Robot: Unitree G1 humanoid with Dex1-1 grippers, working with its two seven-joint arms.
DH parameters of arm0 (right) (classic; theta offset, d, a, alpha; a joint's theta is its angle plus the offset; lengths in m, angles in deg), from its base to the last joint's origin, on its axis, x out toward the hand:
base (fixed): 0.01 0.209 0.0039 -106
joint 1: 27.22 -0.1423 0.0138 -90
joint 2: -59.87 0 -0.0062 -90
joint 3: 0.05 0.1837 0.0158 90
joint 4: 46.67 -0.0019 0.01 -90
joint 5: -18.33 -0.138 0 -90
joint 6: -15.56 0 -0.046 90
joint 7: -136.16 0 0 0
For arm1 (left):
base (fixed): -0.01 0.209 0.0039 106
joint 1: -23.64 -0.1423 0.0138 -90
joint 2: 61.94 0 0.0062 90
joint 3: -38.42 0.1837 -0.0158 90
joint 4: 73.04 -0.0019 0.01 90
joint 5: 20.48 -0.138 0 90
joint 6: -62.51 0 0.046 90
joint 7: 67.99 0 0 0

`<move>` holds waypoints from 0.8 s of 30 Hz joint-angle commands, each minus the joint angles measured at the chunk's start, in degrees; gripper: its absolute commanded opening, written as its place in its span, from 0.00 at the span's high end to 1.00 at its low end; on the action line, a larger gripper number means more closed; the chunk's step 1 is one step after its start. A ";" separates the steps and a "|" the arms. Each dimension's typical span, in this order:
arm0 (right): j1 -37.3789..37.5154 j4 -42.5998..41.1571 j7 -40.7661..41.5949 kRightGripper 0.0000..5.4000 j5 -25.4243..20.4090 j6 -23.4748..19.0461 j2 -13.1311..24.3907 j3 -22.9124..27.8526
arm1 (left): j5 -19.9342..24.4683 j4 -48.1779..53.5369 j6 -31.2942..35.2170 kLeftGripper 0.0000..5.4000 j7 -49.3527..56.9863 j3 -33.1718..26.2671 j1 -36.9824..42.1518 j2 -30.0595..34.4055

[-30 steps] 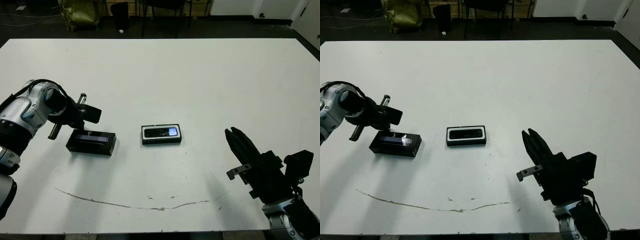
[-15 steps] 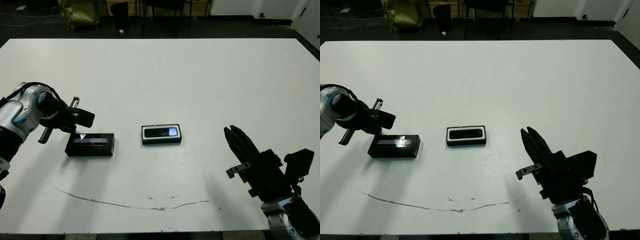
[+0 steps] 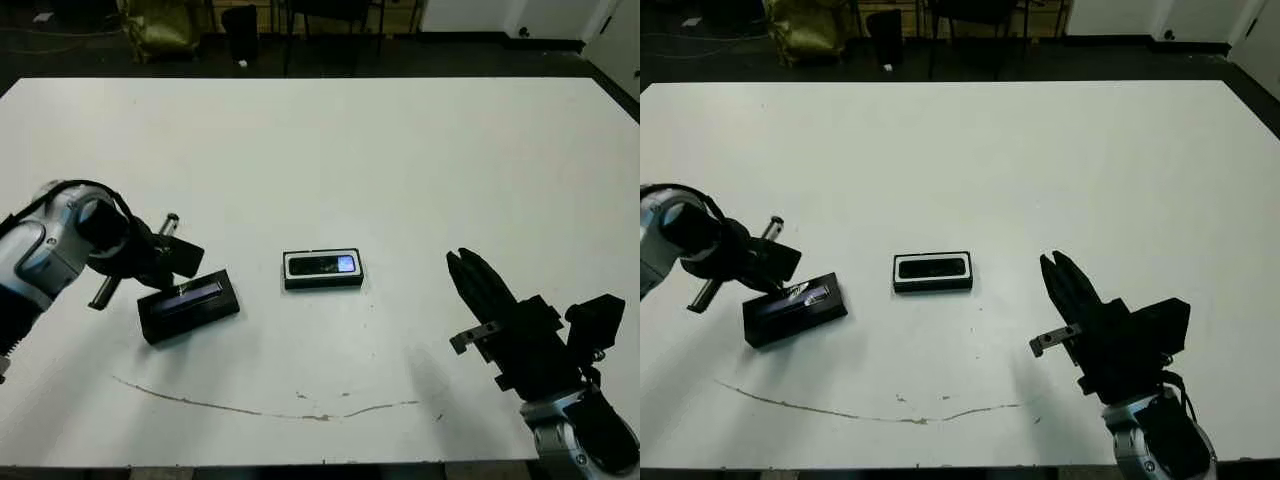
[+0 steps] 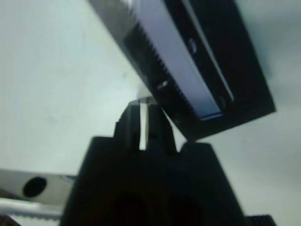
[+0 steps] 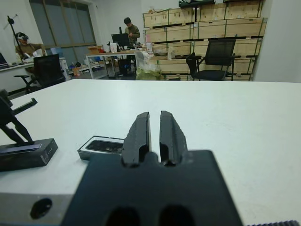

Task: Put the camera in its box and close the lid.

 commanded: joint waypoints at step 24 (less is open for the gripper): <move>-1.16 0.70 -0.03 1.00 -0.60 -2.98 0.43 0.46 | 1.64 10.12 6.47 1.00 -5.47 0.92 -7.51 5.67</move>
